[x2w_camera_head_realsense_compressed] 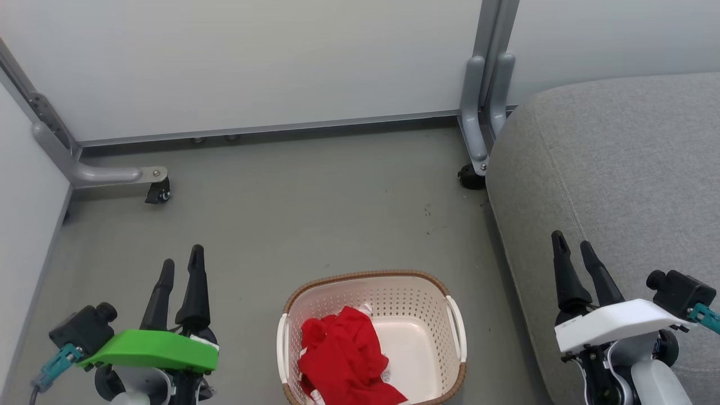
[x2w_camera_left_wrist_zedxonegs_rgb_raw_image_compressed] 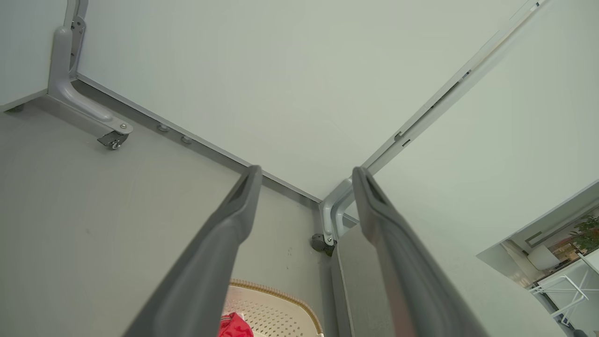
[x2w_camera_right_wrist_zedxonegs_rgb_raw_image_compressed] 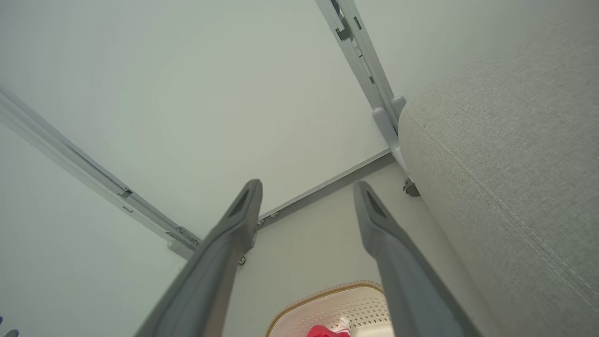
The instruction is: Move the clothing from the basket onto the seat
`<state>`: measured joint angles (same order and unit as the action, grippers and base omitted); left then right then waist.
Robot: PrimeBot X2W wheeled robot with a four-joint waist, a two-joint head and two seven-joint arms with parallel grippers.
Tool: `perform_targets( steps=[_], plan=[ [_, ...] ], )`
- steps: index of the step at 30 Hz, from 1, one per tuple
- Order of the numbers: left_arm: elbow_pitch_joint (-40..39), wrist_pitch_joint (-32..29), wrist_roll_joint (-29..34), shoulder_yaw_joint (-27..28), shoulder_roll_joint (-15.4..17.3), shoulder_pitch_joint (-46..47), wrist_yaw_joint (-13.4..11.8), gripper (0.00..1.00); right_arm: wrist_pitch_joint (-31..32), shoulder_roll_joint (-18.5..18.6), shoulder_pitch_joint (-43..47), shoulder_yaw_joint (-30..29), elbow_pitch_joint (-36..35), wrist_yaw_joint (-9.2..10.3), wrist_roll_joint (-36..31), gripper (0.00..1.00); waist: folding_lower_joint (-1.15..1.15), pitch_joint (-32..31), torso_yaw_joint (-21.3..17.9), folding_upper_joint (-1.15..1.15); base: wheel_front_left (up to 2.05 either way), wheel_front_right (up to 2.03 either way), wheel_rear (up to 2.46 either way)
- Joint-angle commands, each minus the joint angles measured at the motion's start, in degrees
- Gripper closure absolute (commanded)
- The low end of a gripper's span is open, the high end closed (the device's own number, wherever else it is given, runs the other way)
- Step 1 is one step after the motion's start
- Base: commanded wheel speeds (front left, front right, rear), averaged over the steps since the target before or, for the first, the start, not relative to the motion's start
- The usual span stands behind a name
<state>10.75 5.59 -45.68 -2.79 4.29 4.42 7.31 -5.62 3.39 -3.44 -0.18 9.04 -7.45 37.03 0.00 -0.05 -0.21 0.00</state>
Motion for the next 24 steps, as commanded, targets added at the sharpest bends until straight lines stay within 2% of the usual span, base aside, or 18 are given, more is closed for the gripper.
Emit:
perform_targets(
  steps=[1,24],
  plan=[
    [-0.4,0.6,2.2,-0.2,0.3,-0.1,0.2,0.0,-0.6,0.4,0.2,0.3,-1.0,-0.03,-2.4,0.0,0.0,0.0,0.0,0.0,0.0,0.0,0.0],
    [1.2,4.1,18.7,-1.1,-0.2,-0.9,0.2,0.0,-4.1,0.2,0.9,1.2,-0.3,-0.04,-18.7,0.0,0.0,-0.2,0.0,0.0,0.0,0.0,0.0]
  ],
)
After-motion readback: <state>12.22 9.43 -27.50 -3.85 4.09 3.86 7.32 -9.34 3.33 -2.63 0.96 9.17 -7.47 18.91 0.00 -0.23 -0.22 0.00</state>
